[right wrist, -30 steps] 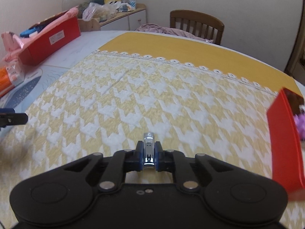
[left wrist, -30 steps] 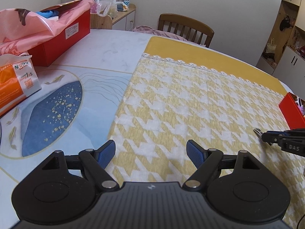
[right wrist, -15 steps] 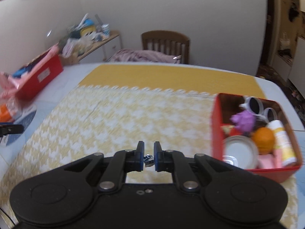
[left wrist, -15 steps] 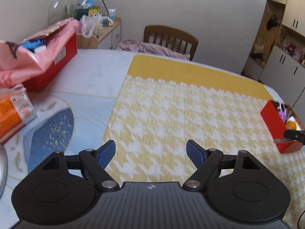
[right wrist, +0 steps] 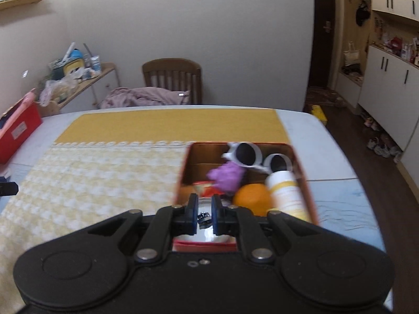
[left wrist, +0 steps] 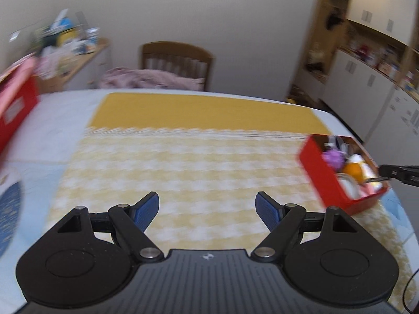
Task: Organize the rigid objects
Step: 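Carry the nail clipper into the red tin and open the right gripper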
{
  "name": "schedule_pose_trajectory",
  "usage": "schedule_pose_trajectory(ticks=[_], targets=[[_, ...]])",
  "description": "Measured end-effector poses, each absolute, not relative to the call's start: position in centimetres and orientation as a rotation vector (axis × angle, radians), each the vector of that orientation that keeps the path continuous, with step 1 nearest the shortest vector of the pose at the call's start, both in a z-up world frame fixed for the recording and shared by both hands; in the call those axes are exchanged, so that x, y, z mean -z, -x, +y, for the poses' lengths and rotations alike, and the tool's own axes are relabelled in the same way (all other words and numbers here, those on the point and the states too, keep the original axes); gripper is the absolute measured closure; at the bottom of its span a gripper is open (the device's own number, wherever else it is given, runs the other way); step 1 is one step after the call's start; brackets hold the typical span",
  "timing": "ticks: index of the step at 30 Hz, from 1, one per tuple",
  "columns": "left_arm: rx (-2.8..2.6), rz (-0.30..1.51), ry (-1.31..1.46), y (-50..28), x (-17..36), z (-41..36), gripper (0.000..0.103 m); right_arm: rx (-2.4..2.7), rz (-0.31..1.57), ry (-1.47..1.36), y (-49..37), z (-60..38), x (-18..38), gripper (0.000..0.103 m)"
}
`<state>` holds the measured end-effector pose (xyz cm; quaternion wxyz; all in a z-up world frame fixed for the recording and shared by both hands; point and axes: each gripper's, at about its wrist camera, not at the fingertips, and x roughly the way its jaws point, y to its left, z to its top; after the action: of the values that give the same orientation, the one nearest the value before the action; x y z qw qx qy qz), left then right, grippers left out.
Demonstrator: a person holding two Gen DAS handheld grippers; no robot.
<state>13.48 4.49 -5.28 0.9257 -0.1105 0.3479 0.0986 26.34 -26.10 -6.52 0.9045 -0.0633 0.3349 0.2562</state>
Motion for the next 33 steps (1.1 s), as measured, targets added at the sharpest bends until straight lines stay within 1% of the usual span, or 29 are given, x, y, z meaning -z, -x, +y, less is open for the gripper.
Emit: schedule_pose_trajectory(ticks=[7,12,20,23,25,27,33], targets=[[-0.084,0.738,0.186,-20.6,5.9,-4.0,0.022,-0.472,0.712,0.121,-30.5,-30.9,8.1,0.094],[-0.03,0.768,0.164,-24.8,6.9,-8.8,0.022,-0.498,0.725,0.133,-32.0,-32.2,9.1,0.094],[-0.013,0.816,0.167,-27.7,8.6,-12.8,0.022,-0.598,0.731,0.112,-32.9,-32.0,10.0,0.094],[-0.011,0.824,0.167,-28.1,8.9,-13.5,0.022,-0.616,0.761,0.121,-33.0,-31.9,10.7,0.094],[-0.011,0.826,0.163,-28.1,9.0,-13.9,0.022,-0.631,0.78,0.128,-32.9,-31.9,11.1,0.092],[-0.007,0.826,0.165,-28.0,9.0,-14.0,0.022,-0.643,0.791,0.134,-32.8,-31.9,11.4,0.085],[-0.002,0.822,0.192,-27.2,8.7,-13.8,0.022,-0.661,0.794,0.087,-32.2,-32.9,10.6,0.08]])
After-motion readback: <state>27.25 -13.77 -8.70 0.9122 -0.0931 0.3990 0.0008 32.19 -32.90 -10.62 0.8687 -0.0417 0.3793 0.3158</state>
